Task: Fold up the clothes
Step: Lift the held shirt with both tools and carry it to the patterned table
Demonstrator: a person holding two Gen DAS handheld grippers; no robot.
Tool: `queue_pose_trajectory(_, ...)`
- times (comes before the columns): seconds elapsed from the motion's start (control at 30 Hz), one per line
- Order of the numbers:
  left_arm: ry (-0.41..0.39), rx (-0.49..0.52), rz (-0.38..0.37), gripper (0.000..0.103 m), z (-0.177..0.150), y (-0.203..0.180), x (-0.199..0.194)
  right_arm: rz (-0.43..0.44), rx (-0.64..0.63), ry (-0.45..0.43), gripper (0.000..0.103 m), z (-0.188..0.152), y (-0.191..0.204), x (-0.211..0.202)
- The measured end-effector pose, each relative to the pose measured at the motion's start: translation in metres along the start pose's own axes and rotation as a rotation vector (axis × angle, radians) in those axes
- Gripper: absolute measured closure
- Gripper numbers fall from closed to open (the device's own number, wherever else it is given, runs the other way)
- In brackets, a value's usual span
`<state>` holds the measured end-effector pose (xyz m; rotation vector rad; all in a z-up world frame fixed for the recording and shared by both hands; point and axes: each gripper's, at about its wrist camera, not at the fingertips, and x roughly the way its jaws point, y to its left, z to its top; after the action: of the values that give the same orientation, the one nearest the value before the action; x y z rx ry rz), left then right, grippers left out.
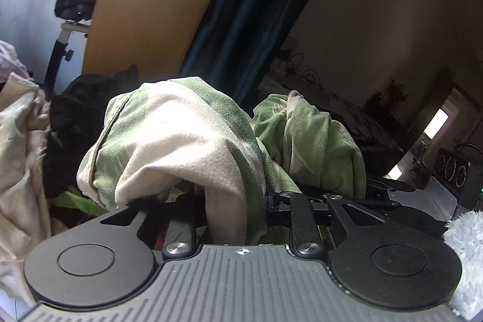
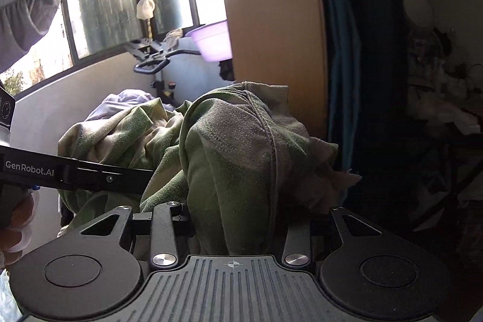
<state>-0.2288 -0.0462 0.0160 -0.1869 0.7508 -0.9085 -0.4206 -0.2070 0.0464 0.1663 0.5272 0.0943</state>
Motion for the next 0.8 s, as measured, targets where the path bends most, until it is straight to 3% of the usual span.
queue_pose_trajectory(0.2, 0.03, 0.085, -0.049, 0.079, 0.006, -0.102, 0.092, -0.069, 0.067, -0.055, 0.068, -0.011, -0.144, -0.063)
queue_pose_trajectory(0.4, 0.077, 0.129, -0.13, 0.079, -0.003, -0.243, 0.21, -0.191, 0.085, -0.097, 0.068, -0.021, -0.296, -0.146)
queue_pose_trajectory(0.63, 0.13, 0.229, -0.272, 0.079, -0.008, -0.37, 0.315, -0.365, 0.155, -0.154, 0.068, -0.043, -0.418, -0.22)
queue_pose_trajectory(0.8, 0.232, 0.293, -0.385, 0.079, -0.007, -0.439, 0.403, -0.51, 0.252, -0.163, 0.068, -0.07, -0.495, -0.249)
